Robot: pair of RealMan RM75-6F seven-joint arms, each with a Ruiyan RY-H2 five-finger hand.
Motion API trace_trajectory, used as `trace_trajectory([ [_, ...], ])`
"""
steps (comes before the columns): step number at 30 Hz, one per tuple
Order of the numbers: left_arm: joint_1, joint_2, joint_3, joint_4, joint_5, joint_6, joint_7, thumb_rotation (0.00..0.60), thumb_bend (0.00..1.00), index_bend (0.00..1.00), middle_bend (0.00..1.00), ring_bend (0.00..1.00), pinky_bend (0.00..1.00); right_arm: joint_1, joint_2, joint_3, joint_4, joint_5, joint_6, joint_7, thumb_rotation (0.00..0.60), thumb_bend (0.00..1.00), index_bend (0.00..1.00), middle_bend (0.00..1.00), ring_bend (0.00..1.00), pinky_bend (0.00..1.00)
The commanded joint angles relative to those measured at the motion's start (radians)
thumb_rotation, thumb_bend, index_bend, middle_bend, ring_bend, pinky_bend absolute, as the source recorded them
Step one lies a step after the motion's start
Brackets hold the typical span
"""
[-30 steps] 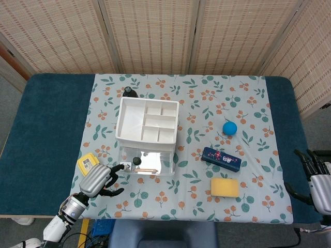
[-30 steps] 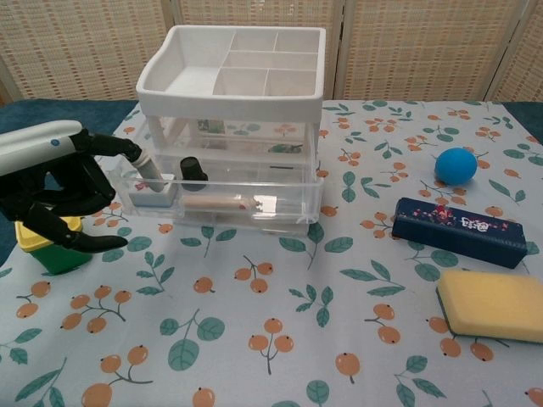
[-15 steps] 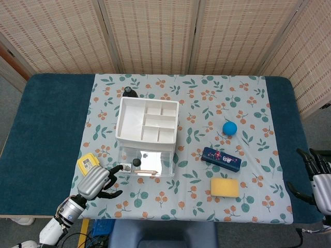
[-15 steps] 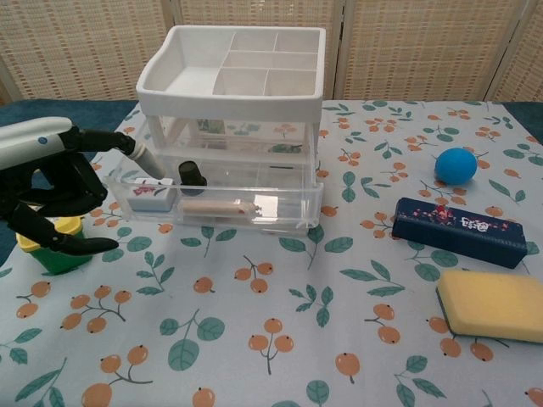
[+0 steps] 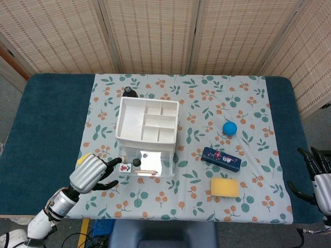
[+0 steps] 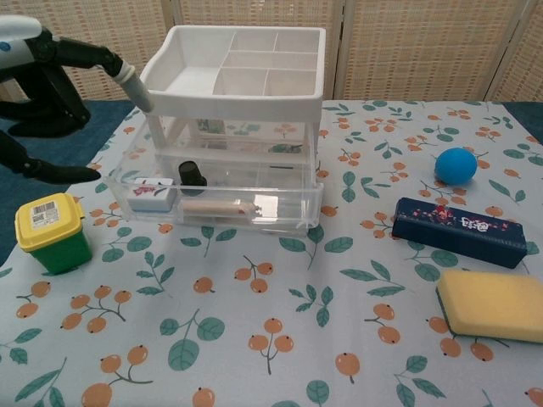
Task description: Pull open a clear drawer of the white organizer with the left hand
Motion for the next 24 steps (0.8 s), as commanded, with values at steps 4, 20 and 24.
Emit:
trace_trajectory([
  [4, -0.092, -0.001, -0.058, 0.075, 0.023, -0.07, 0.057, 0.6, 0.21, 0.35, 0.91, 1.0, 1.0, -0.005, 0.014, 0.01, -0.021, -0.005, 0.025, 0.003, 0.6, 0.29, 0.0, 0.13, 0.01, 0.07],
  [20, -0.218, -0.043, -0.055, 0.21, 0.045, -0.193, 0.155, 0.6, 0.21, 0.37, 0.92, 1.0, 1.0, -0.011, 0.041, 0.018, -0.059, 0.004, 0.034, -0.032, 0.6, 0.29, 0.0, 0.13, 0.01, 0.07],
  [24, -0.233, -0.059, -0.054, 0.219, 0.033, -0.203, 0.171, 0.6, 0.21, 0.37, 0.92, 1.0, 1.0, -0.011, 0.037, 0.016, -0.056, 0.007, 0.027, -0.029, 0.6, 0.29, 0.0, 0.13, 0.01, 0.07],
])
